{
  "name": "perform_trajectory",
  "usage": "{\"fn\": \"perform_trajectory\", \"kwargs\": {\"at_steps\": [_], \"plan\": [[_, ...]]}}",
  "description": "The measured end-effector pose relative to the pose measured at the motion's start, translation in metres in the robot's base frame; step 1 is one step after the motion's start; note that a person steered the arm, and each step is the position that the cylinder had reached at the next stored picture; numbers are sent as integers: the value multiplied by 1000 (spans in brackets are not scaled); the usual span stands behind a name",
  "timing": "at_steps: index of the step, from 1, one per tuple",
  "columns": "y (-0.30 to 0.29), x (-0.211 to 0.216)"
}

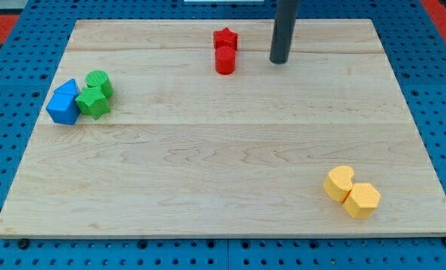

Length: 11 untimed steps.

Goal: Push the red blocks to the center of the board

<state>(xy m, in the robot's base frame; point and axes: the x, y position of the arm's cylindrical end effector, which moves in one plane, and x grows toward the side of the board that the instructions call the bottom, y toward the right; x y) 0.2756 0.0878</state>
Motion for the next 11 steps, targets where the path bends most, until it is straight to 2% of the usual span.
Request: {"fn": "perform_trajectory", "kwargs": {"at_steps": [1, 2, 3, 6, 7, 11], "plan": [[-13, -60], [-84, -78], [-121, -59], [-73, -48], [-79, -26], [-132, 116]]}}
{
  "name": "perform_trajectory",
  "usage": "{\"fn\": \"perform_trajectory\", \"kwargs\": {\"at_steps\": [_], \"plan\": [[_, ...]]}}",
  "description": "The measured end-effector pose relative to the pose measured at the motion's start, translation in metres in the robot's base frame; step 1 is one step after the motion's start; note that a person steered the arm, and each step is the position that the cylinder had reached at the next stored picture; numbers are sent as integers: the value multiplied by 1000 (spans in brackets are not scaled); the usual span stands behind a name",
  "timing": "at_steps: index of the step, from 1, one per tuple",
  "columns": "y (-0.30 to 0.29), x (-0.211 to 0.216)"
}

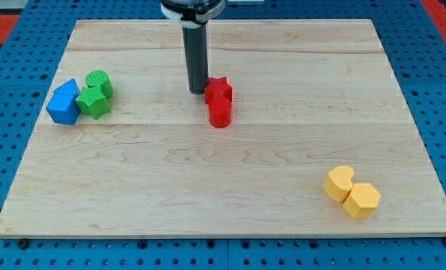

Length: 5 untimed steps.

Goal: Push the red blocks to the center of the board

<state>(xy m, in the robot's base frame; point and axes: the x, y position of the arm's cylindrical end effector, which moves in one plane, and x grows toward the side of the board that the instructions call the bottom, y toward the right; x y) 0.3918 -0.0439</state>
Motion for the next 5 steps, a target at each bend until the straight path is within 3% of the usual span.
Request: {"fn": "perform_trajectory", "kwargs": {"at_steps": [2, 3, 4, 5], "plan": [[2, 70], [-21, 54], [-6, 27], [72, 26]]}}
